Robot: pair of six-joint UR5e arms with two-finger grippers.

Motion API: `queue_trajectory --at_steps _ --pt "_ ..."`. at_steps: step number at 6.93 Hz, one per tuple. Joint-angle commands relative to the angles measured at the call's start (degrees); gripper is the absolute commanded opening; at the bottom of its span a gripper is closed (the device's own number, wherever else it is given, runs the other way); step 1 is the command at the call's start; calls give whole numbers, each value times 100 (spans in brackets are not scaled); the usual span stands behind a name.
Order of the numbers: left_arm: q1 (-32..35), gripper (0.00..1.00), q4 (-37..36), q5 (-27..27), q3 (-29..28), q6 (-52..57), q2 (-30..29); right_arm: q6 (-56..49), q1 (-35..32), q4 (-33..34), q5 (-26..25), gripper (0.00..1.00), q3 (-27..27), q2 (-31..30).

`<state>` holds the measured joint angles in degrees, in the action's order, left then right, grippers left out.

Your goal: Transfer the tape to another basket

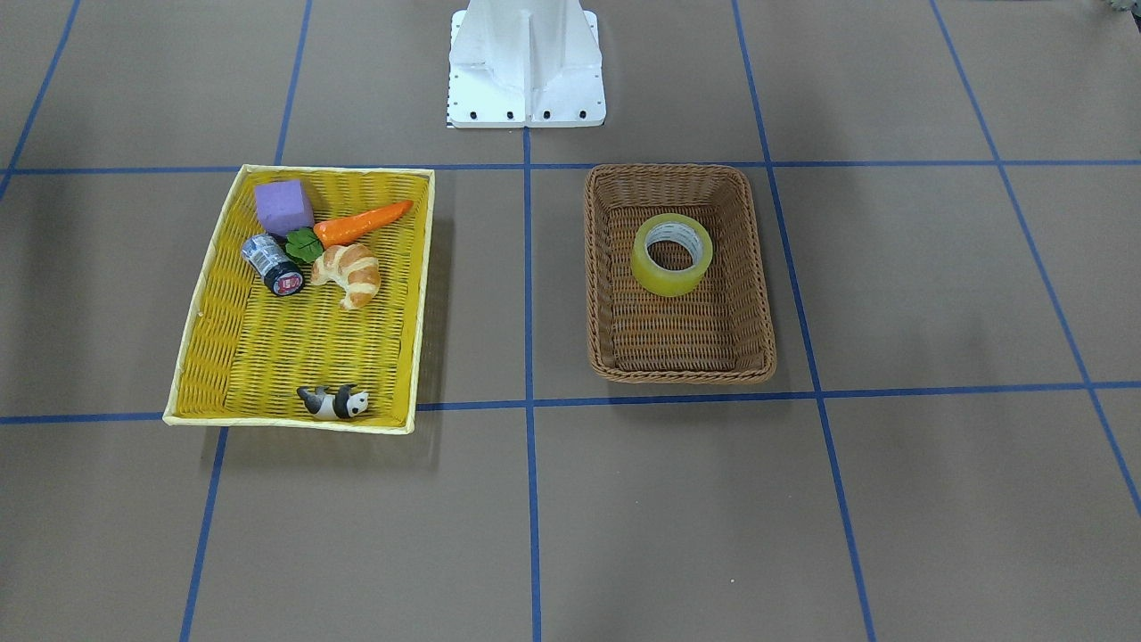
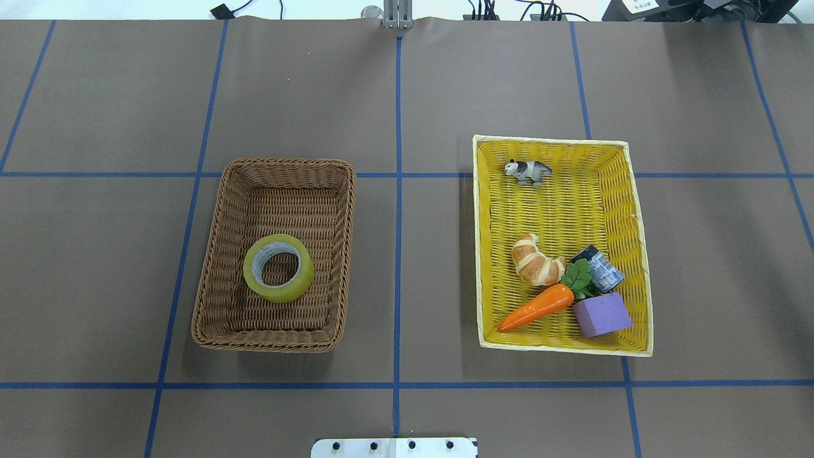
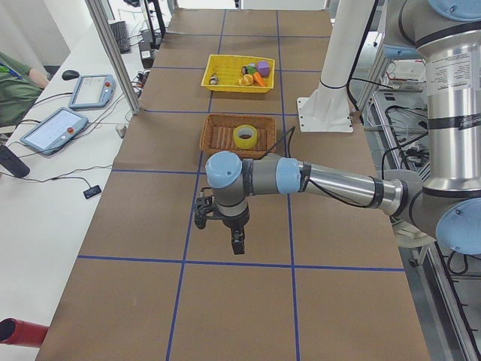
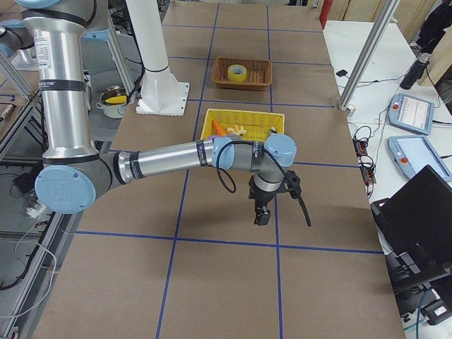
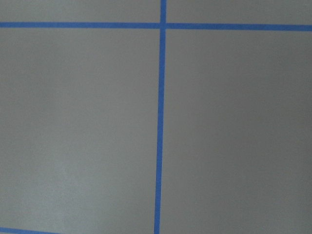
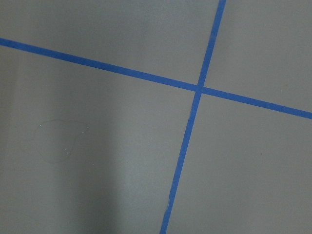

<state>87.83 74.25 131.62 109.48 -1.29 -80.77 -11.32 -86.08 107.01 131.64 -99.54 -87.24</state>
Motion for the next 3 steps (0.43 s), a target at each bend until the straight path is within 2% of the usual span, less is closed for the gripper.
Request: queue_trajectory --at_steps 1,3 --pt "33 99 99 4 -76 294 70 -11 -93 -4 212 100 5 -91" --pt "33 99 98 4 -163 323 70 -11 -111 -4 222 100 5 -91"
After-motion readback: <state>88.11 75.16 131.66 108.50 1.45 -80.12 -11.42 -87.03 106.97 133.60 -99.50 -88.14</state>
